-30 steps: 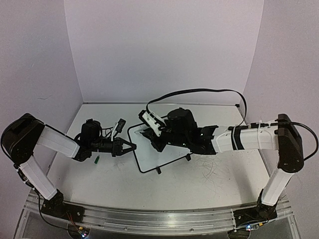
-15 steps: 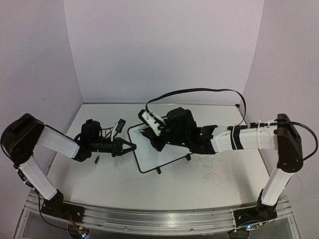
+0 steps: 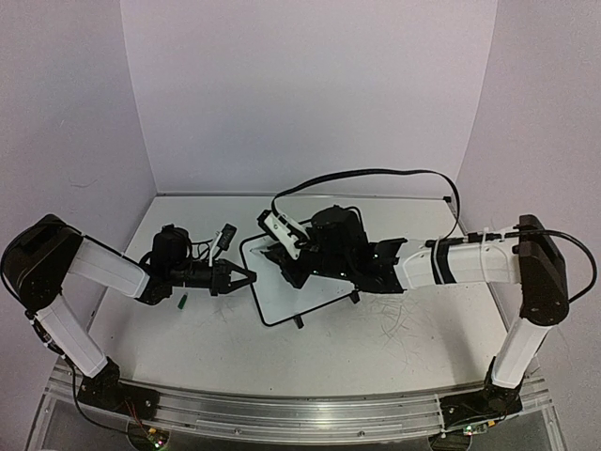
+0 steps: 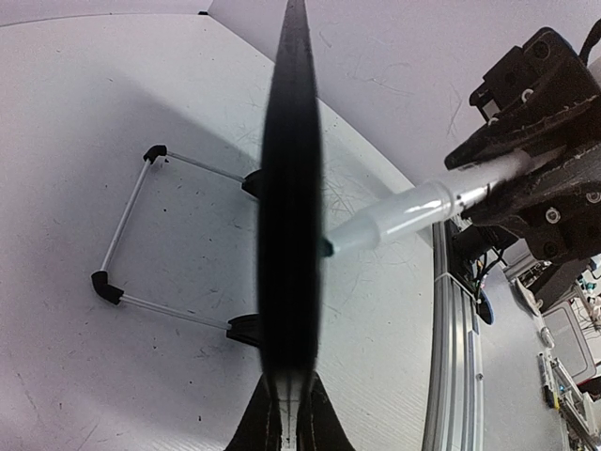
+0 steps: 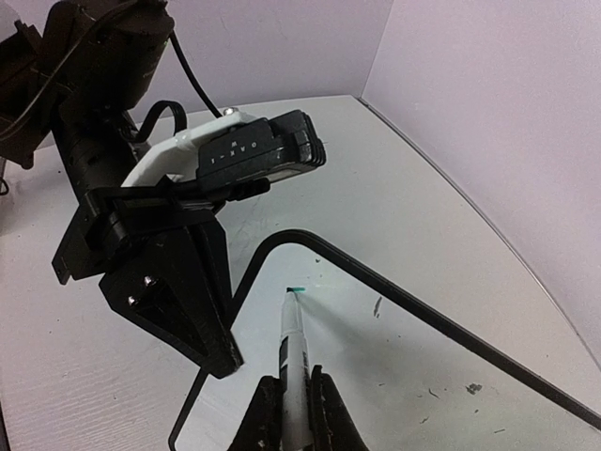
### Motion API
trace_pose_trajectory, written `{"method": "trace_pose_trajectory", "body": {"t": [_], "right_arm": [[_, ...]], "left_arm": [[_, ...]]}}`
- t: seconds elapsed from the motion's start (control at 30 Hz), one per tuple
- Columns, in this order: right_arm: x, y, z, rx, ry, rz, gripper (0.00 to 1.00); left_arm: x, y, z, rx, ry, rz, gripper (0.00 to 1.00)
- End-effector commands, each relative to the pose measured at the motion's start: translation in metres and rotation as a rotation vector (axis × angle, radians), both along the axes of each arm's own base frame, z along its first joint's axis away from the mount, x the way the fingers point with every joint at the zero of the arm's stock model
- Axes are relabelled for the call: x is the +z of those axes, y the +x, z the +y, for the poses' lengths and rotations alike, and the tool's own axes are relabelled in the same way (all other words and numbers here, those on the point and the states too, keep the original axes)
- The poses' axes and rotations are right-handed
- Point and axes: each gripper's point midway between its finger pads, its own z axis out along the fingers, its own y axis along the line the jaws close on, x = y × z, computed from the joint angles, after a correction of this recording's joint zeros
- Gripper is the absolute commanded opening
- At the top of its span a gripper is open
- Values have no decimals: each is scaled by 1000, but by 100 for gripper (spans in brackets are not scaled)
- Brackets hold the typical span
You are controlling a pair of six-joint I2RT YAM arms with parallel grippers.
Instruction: Write a sentence on the whiteboard
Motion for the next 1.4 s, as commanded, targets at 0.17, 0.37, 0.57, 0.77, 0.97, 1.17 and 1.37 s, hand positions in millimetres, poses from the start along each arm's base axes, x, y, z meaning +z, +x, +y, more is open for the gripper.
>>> {"method": "trace_pose_trajectory", "body": {"t": [0.17, 0.37, 0.57, 0.77, 0.97, 1.17, 1.37], "right_arm": [[15, 6, 4, -28, 42, -14, 0], [10, 5, 2, -30, 35, -1, 0], [7, 3, 0, -27, 32, 11, 0], [2, -2, 1, -18, 26, 20, 0], [0, -6, 1, -13, 21, 26, 0], [-6, -11, 2, -9, 13, 37, 0], [-15, -15, 1, -5, 1, 54, 0]], "left_arm": [[12, 0, 2, 10, -7, -79, 0], [12, 0, 2, 13, -6, -80, 0], [12, 0, 2, 14, -4, -80, 0], [12, 0, 2, 15, -4, -82, 0], [11, 0, 3, 16, -2, -80, 0], [11, 0, 3, 16, -1, -81, 0], [11, -1, 3, 17, 0, -80, 0]]}}
